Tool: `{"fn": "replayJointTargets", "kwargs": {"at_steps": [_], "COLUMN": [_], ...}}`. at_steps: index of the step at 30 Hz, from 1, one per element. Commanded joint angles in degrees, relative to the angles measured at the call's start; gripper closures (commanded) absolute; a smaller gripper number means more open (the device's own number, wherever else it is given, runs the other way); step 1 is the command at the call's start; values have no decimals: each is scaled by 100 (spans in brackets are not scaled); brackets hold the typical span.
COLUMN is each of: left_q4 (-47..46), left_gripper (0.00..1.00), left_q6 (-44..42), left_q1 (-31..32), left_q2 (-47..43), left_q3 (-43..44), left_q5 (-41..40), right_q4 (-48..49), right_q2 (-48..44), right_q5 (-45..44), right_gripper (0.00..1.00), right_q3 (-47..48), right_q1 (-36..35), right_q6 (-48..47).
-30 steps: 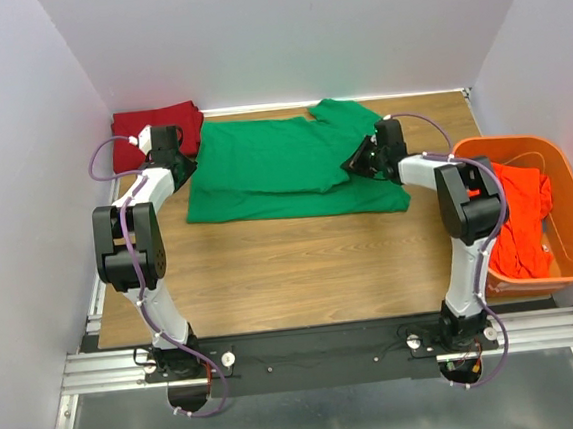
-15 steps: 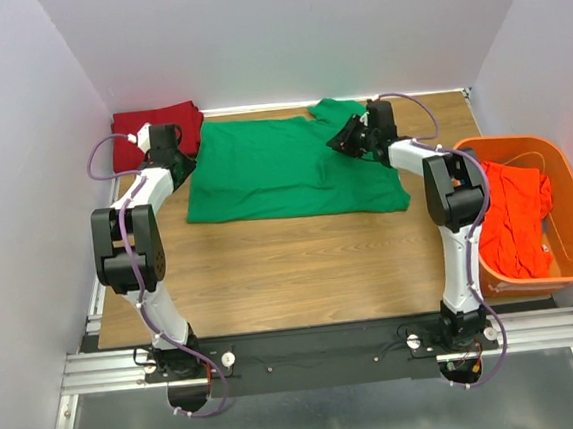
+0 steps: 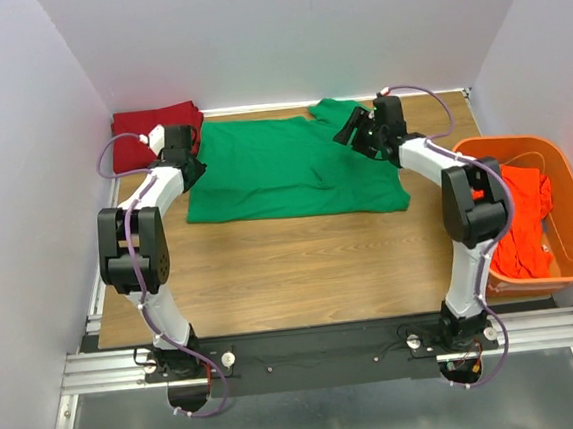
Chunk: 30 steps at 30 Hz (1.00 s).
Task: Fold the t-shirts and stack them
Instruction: Fold the flattened tshirt in 1/3 of the way
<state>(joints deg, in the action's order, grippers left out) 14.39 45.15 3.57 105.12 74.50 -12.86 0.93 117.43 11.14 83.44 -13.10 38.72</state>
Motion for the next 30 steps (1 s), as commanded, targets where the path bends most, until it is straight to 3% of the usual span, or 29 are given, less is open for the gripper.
{"fn": "replayJointTargets", "kwargs": {"at_steps": [1, 6, 20, 30], "left_q4": [476, 582, 424, 398], "left_gripper": [73, 74, 61, 60], "left_q6": [231, 337, 363, 390], "left_q1": [73, 73, 108, 100], "left_q2": [131, 254, 615, 878], "left_q3": [284, 276, 284, 460], "left_q5": [-691, -788, -445, -304], "right_q4": [-400, -576, -629, -629], "right_q2": [-632, -1028, -783, -748], "right_q5": [-954, -1324, -1210, -1149], "right_gripper": [26, 26, 27, 27], "right_q3": [-591, -1031, -1119, -1111], "right_q1": [-34, -8, 343, 440], "right_q6": [-251, -321, -479, -506]}}
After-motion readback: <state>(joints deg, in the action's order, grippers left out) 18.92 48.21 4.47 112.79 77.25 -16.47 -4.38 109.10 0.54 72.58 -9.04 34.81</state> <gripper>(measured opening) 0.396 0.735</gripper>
